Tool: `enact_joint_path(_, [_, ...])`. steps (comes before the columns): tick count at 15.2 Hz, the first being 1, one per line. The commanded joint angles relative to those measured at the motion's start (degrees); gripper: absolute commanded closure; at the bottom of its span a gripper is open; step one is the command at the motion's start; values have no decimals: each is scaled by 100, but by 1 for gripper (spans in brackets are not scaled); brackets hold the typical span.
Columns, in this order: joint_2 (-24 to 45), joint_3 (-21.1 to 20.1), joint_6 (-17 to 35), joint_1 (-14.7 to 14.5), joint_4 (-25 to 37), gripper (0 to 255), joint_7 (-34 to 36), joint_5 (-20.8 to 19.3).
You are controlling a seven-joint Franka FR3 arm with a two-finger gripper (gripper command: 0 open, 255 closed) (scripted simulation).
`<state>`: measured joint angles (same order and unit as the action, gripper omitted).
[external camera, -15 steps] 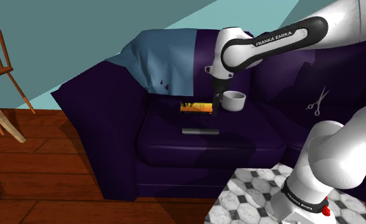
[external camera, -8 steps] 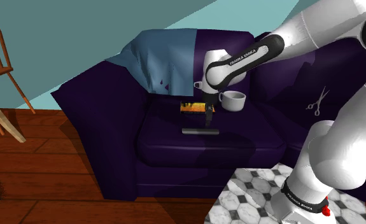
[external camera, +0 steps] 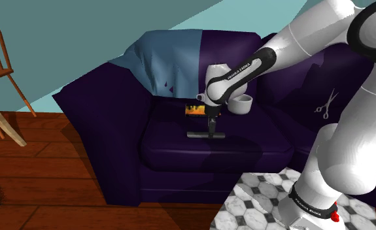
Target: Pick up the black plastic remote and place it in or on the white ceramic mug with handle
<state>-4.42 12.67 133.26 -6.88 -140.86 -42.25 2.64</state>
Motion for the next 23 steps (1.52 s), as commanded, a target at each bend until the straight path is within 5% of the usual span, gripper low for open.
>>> enact_joint_path(1, [74, -1, 92, -6, -16, 0, -15, 26])
enact_joint_path(8, [74, -2, 91, -6, -15, 0, -15, 26])
enact_joint_path(9, [74, -2, 91, -6, -15, 255, -15, 26])
enact_joint_path(18, [75, -1, 92, -7, -15, 255, -15, 26])
enact_joint_path(23, [-209, -11, -319, 4, 121, 255, 71, -71])
